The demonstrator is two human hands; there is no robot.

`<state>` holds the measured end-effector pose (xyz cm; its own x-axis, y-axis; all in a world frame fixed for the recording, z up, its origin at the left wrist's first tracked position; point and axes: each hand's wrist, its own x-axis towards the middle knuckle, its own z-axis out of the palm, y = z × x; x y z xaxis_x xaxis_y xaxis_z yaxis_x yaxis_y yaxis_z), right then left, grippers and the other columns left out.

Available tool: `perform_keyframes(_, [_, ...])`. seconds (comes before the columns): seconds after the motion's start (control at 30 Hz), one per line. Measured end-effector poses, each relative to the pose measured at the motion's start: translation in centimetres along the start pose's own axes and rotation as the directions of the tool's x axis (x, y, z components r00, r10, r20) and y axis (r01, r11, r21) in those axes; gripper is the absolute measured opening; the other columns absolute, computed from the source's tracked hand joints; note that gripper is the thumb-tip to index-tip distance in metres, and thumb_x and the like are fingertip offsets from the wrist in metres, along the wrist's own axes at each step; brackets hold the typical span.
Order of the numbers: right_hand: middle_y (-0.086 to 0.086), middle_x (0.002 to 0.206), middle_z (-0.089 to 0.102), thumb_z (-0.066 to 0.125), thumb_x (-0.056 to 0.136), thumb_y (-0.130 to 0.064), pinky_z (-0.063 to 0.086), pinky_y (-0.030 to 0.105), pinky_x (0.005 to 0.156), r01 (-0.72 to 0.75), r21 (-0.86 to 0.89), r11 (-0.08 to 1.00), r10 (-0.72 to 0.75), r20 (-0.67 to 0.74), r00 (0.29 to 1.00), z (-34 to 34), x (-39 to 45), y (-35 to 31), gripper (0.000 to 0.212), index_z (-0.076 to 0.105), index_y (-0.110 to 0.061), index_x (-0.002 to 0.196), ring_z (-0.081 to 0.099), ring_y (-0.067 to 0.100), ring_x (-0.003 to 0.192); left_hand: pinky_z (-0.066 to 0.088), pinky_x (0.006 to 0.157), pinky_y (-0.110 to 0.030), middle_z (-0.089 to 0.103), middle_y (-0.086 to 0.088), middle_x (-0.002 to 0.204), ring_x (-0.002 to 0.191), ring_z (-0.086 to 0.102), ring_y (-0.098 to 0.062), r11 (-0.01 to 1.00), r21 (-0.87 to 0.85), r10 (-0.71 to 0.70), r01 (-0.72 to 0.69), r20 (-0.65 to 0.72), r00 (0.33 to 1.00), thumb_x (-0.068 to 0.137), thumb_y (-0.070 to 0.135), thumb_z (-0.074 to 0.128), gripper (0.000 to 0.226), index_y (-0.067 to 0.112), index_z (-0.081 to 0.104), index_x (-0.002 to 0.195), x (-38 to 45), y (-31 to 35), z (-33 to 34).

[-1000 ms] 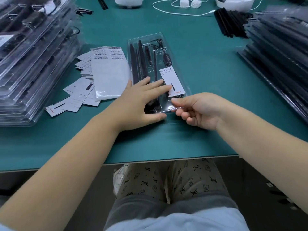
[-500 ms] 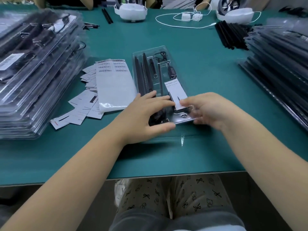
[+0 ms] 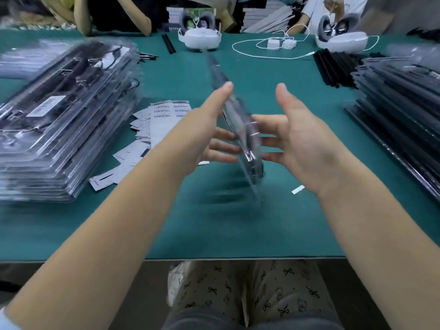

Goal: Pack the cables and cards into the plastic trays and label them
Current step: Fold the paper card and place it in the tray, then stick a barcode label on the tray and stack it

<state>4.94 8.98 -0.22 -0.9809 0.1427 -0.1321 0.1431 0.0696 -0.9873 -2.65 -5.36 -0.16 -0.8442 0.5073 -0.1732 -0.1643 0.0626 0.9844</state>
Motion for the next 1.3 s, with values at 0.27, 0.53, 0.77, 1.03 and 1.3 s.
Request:
perform_keyframes(0.27, [-0.004, 0.095, 0.073, 0.058, 0.09, -0.035, 0.049, 0.028, 0.081, 0.046, 0.033, 0.998, -0.041, -0.146, 0.988, -1.1, 1.0, 1.9, 0.022, 0.073, -0.021, 0.085, 0.066, 0.01, 0.091, 0.047, 0.096, -0.055, 0.061, -0.034, 0.111, 0.103, 0.06, -0.048, 0.978, -0.202, -0.047, 0.044, -0.01, 0.999, 0.076, 0.004, 0.064, 0.041, -0.014, 0.057, 0.113, 0.2, -2.7, -2.6])
perform_keyframes(0.53, [0.009, 0.102, 0.063, 0.07, 0.085, -0.02, 0.059, 0.034, 0.06, -0.035, 0.226, 0.974, 0.084, -0.21, 0.974, -3.3, 5.0, 3.9, 0.046, 0.051, 0.003, 0.12, 0.069, 0.014, 0.065, 0.055, 0.072, -0.038, 0.072, -0.011, 0.085, 0.075, 0.069, -0.024, 0.979, -0.192, -0.04, 0.075, 0.18, 0.983, 0.065, 0.006, 0.072, 0.036, 0.003, 0.064, 0.099, 0.6, -5.4, -2.6])
perform_keyframes(0.77, [0.013, 0.1, 0.071, 0.07, 0.084, -0.016, 0.059, 0.039, 0.074, -0.002, 0.171, 0.985, 0.046, -0.254, 0.966, -2.5, 6.0, 5.4, 0.041, 0.059, 0.004, 0.118, 0.07, 0.024, 0.083, 0.054, 0.055, -0.021, 0.072, -0.009, 0.074, 0.061, 0.066, -0.018, 0.993, -0.077, -0.087, 0.09, 0.036, 0.996, 0.072, 0.008, 0.075, 0.003, 0.006, 0.072, 0.073, 0.4, -5.7, -2.1])
perform_keyframes(1.03, [0.005, 0.149, 0.037, 0.076, 0.076, -0.044, 0.038, 0.045, 0.108, -0.022, -0.177, 0.984, -0.032, -0.298, 0.954, -3.1, 6.6, 6.7, 0.095, 0.024, -0.017, 0.15, 0.046, 0.023, 0.129, 0.053, 0.051, -0.024, 0.071, -0.011, 0.07, 0.055, 0.065, -0.018, 0.997, -0.058, -0.046, 0.043, -0.05, 0.998, 0.076, -0.001, 0.071, 0.005, 0.002, 0.069, 0.08, 0.0, -5.8, -1.5])
perform_keyframes(1.3, [0.006, 0.152, 0.035, 0.073, 0.078, -0.048, 0.034, 0.036, 0.109, -0.01, -0.287, 0.958, -0.078, -0.296, 0.952, -4.3, 6.1, 7.2, 0.09, 0.029, -0.013, 0.148, 0.04, 0.02, 0.134, 0.045, 0.041, -0.021, 0.067, 0.002, 0.06, 0.044, 0.053, -0.011, 0.987, 0.159, 0.073, -0.029, -0.278, 0.958, 0.089, 0.033, 0.065, 0.021, 0.012, 0.067, 0.093, 0.1, -5.9, -2.4])
